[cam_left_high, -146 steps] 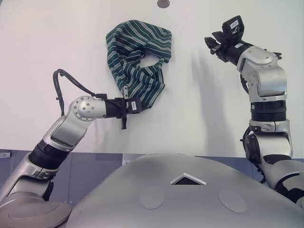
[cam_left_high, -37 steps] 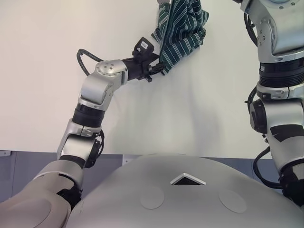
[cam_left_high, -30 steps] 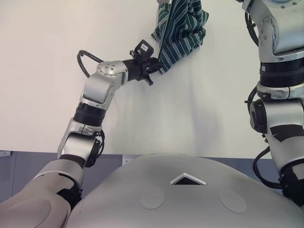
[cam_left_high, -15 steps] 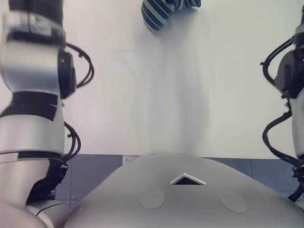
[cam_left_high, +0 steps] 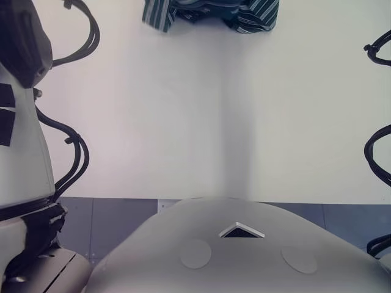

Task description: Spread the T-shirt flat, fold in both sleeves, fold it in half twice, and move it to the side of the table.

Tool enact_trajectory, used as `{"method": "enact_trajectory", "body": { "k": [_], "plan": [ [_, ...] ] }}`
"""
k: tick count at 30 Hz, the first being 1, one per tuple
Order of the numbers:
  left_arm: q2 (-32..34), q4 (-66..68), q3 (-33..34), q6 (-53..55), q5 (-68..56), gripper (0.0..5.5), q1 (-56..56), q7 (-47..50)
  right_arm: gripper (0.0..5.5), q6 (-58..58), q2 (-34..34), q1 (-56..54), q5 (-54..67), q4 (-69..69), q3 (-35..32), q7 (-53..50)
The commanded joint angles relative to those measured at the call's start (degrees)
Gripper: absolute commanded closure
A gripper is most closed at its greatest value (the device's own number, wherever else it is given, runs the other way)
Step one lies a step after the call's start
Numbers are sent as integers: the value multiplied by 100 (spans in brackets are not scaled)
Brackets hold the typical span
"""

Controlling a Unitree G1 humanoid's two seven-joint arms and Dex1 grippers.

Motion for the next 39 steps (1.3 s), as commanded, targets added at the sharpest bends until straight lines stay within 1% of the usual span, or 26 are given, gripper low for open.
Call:
{"method": "enact_trajectory", "body": {
  "k": [1,2,3,4,5,6,8,10,11,12,15,17,20,23,25,27,31,33,35,37,38,39],
  "plan": [
    [1807,-3587,-1023,1691,-2595,547,1957,-3853,550,2424,-1565,2685,2893,-5438,181,4496],
    [2453,-5289,-1381,2371,-3671,547,2692,-3928,550,3315,-2037,3233,3595,-6693,201,4844],
    [2939,-6615,-1619,2700,-4364,547,3268,-3928,550,3850,-2448,3638,4170,-7547,200,5052],
    [3166,-7332,-1717,2821,-4670,547,3584,-3928,550,4128,-2630,3857,4423,-7952,207,5153],
    [3187,-7581,-1772,2867,-4745,547,3708,-3928,550,4195,-2668,3969,4442,-8061,252,5199],
    [2982,-7380,-1775,2803,-4498,547,3698,-3928,550,4131,-2522,4003,4210,-7943,282,5190],
    [1986,-6010,-1436,2512,-3229,547,3331,-3887,550,3995,-2031,3846,3588,-7380,316,4874],
    [1046,-4239,-1262,1797,-2056,547,2734,-2699,550,3732,-1475,3446,2969,-6449,287,4227],
    [784,-3660,-1258,1560,-1765,547,2507,-2095,550,3621,-1280,3243,2751,-6035,275,3931],
    [623,-3292,-1241,1409,-1578,547,2359,-1731,550,3579,-1178,3122,2636,-5808,276,3743],
    [-8,-1483,-977,686,-973,547,1382,631,550,2445,-456,1730,1792,-3129,301,2085],
    [-238,-817,-877,450,-786,547,881,1598,550,1823,-197,978,1320,-1790,346,1011],
    [-450,-268,-747,276,-508,547,247,2635,550,1233,54,147,725,-511,426,-433],
    [-504,-27,-454,181,-334,547,-141,3406,550,864,218,-243,269,72,464,-1495],
    [-517,24,-230,135,-287,547,-298,3665,550,705,241,-383,48,216,453,-2040],
    [-544,43,-39,116,-270,547,-381,3757,550,590,218,-459,-111,282,418,-2370],
    [-528,52,174,151,-162,547,-314,3486,550,410,143,-463,-327,318,401,-2402],
    [-464,26,290,181,-242,547,-212,2541,550,233,79,-400,-317,289,386,-1623],
    [-259,-74,578,353,-643,547,-141,528,550,-105,-88,-267,59,124,216,326],
    [88,-244,617,630,-879,547,-81,-1604,550,-223,-361,-131,503,-227,94,2437],
    [283,-400,579,879,-989,547,-56,-2644,550,42,-537,1,893,-708,35,3540],
    [532,-973,296,1337,-1461,547,133,-3374,550,750,-835,335,1597,-1764,153,4435]
  ]
}}
